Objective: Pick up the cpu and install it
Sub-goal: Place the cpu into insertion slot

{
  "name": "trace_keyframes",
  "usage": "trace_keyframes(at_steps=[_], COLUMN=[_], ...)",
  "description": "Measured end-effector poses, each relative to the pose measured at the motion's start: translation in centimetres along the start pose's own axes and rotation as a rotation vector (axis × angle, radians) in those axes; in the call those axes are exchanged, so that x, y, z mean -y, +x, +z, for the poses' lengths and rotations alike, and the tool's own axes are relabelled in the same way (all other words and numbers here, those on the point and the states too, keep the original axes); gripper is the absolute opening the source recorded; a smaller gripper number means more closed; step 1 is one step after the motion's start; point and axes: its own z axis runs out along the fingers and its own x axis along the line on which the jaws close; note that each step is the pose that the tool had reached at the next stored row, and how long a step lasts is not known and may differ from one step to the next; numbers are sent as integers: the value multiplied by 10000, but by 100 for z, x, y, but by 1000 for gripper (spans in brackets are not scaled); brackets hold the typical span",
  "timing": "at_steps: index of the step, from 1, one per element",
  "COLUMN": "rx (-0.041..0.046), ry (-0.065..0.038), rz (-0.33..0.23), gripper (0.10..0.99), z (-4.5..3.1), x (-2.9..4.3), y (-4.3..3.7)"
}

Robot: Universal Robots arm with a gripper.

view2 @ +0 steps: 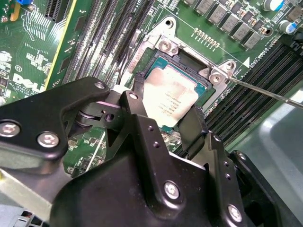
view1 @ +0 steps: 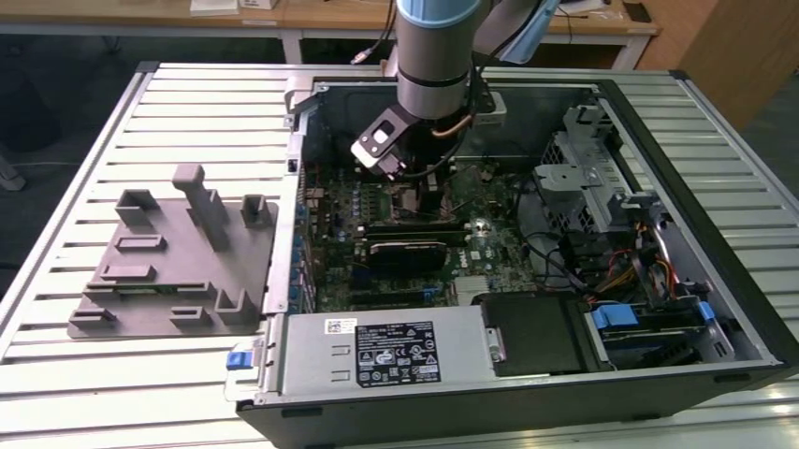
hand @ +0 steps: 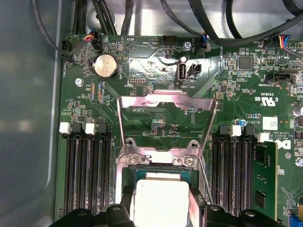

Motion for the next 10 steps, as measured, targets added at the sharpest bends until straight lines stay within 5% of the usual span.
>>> trace_keyframes(at_steps=[10], rx=[3], ry=[2], rz=[-1], gripper=[612], z=[-7], x=[0], y=[-1])
